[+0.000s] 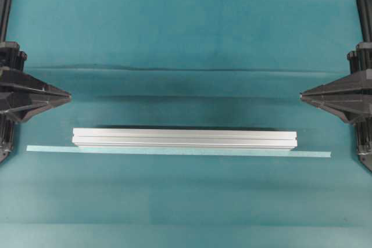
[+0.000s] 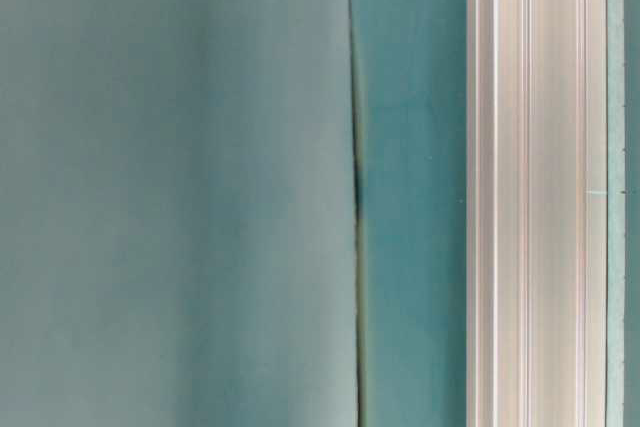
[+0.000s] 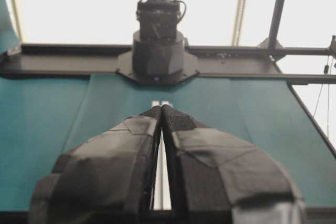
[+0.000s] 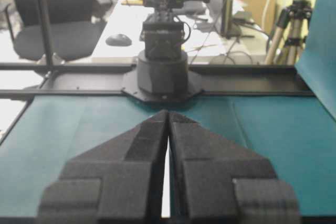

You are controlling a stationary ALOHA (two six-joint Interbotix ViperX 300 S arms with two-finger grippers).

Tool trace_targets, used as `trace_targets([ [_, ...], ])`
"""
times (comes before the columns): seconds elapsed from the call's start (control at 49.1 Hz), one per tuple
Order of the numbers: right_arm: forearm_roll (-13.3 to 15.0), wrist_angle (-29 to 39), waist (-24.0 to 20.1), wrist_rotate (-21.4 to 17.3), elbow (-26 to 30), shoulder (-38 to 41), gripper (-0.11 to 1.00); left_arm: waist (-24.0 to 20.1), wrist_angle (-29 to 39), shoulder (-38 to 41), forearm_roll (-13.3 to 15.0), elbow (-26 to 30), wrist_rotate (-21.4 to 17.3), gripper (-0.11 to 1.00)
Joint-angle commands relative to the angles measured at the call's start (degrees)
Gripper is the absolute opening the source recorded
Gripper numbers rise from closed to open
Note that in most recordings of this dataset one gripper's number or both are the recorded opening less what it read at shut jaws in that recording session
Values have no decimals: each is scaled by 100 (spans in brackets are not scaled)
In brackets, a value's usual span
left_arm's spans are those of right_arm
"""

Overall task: Lift the metal rail with both hands.
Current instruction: 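Move both grippers down over the silver rail near each end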

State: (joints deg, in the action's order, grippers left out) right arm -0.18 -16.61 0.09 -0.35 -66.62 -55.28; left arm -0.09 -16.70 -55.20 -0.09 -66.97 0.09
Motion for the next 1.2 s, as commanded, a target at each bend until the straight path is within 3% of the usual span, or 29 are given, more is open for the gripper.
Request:
trace_targets([
  [0.0, -18, -26, 18, -18, 9, 79, 11, -44, 246, 299, -53, 79, 97, 14],
  [0.081, -343, 158, 26, -123, 18, 193, 12, -79, 571, 527, -53, 202, 114, 17],
  [0.204, -624, 606, 35, -404, 132, 378, 1, -79, 958, 747, -70, 562, 105, 2],
  [0.387, -633, 1740, 105, -738, 589, 809, 1, -62, 1925, 1037, -70, 1046, 97, -1],
  [0.631, -624, 3234, 141, -1002, 1485, 1986, 1, -70, 2900, 1608, -79, 1617, 114, -1],
  [0.896, -624, 4553, 97, -958, 2399, 3331, 1, -176, 3665, 2531, -88, 2180, 88, -1],
  [1.181, -510, 5792, 88, -703, 3340, 4228, 1, -202, 4799, 3393, -97, 2795, 53, -1],
])
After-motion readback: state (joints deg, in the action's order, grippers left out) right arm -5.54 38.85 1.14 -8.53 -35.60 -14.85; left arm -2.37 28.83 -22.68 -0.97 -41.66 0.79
